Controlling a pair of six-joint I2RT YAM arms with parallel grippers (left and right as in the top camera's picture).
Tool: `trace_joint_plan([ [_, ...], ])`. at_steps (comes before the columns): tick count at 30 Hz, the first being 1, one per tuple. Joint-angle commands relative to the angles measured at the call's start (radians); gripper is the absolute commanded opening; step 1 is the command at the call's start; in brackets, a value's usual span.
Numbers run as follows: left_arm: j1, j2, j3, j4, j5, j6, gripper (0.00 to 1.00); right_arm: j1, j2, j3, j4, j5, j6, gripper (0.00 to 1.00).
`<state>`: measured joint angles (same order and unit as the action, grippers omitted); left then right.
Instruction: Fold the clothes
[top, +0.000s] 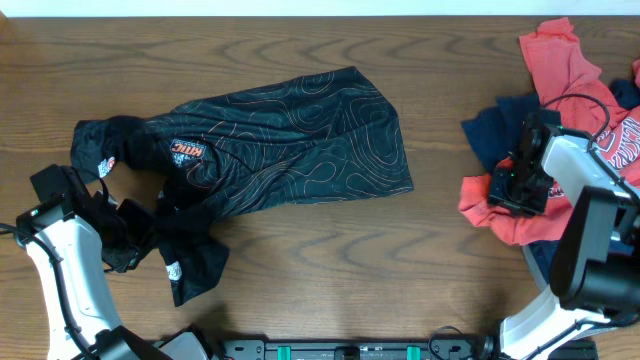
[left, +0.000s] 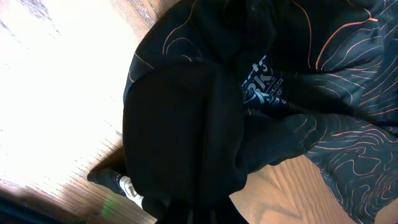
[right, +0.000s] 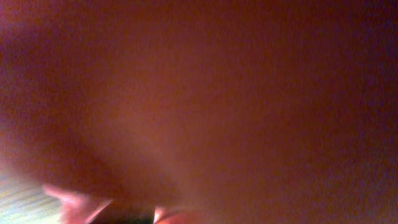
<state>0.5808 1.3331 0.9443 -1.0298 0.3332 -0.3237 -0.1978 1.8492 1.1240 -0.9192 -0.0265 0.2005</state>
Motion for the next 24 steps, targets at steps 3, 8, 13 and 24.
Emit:
trace_joint_plan([
  [3,0.0,0.002,0.007,-0.005,-0.01,0.017,0.06,0.084,-0.188,0.006,0.043,-0.346,-0.165,0.81],
  [8,0.0,0.002,0.007,-0.006,-0.01,0.017,0.06,0.192,-0.227,0.005,0.055,-0.359,-0.077,0.91],
  [13,0.0,0.002,0.007,-0.005,-0.01,0.017,0.07,0.296,-0.185,-0.027,0.067,-0.358,0.125,0.91],
  [24,0.0,0.002,0.007,-0.006,-0.01,0.017,0.06,0.466,-0.1,-0.143,0.28,-0.317,0.452,0.86],
])
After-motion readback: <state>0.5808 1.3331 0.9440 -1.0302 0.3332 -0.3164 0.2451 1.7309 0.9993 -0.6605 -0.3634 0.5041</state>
